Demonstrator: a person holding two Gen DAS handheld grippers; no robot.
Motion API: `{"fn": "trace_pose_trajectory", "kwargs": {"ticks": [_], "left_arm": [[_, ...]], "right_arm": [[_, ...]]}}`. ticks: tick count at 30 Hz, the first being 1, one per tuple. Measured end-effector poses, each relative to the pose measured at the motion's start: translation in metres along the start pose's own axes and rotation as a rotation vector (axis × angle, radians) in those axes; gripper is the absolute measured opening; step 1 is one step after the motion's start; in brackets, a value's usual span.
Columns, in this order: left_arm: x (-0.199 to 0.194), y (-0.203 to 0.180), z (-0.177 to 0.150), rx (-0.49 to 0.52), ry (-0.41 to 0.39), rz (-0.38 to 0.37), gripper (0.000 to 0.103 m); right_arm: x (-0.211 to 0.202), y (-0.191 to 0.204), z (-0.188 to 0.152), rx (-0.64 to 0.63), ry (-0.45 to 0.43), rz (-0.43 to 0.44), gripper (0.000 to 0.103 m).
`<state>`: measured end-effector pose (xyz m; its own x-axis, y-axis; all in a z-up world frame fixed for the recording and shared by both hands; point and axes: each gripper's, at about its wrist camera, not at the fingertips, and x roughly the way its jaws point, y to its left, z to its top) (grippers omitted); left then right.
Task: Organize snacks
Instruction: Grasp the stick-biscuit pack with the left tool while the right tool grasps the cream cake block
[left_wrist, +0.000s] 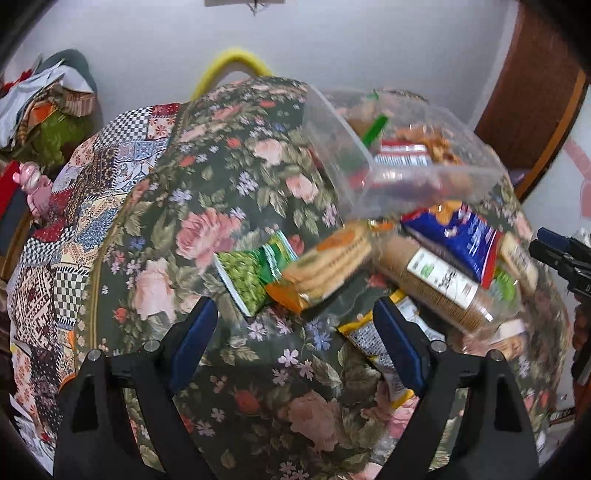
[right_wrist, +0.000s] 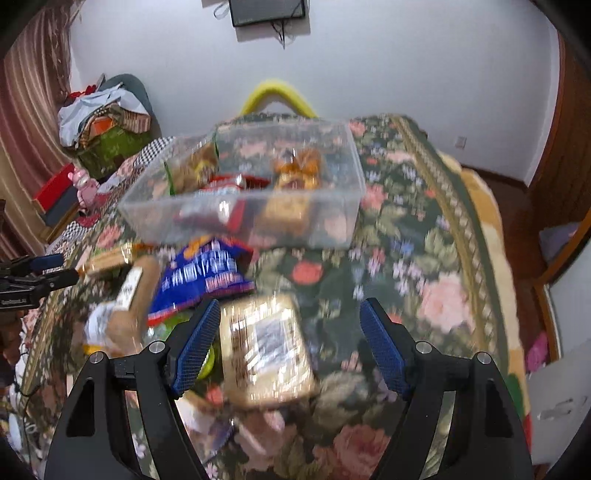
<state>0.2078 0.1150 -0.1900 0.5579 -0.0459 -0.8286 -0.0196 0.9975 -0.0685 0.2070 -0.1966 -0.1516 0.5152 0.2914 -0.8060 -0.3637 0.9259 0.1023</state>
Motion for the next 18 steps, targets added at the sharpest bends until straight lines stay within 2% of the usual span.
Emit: {"fn": "trace_pose_trajectory", "kwargs": {"ticks": [4, 7, 12, 16, 18], "left_arm": [[0.014, -0.01, 0.002, 0.037, 0.009, 0.031, 0.087], [0.023, -0.012, 0.009, 0.043, -0.001, 0.042, 0.087], [0.041, -0.014, 0.024, 0.064, 0.011, 0.037, 0.087], [0.053, -0.015, 0.032, 0.068, 0.003, 0.017, 0.087], [0.059, -0.017, 0.035, 0.073, -0.001, 0.019, 0.08]], "right_arm": [[0.01, -0.004, -0.012, 0.015, 0.046, 0.009, 0.075], [0.013, -0.008, -0.018, 0.045, 0.044, 0.027, 0.08], [0.016, -0.014, -0.016, 0.106, 0.066, 0.099, 0.081], [0.016, -0.005, -0.015, 0.064, 0.063, 0.093, 0.081], [0.018, 0.0, -0.014, 0.034, 0.06, 0.07, 0.081]]}}
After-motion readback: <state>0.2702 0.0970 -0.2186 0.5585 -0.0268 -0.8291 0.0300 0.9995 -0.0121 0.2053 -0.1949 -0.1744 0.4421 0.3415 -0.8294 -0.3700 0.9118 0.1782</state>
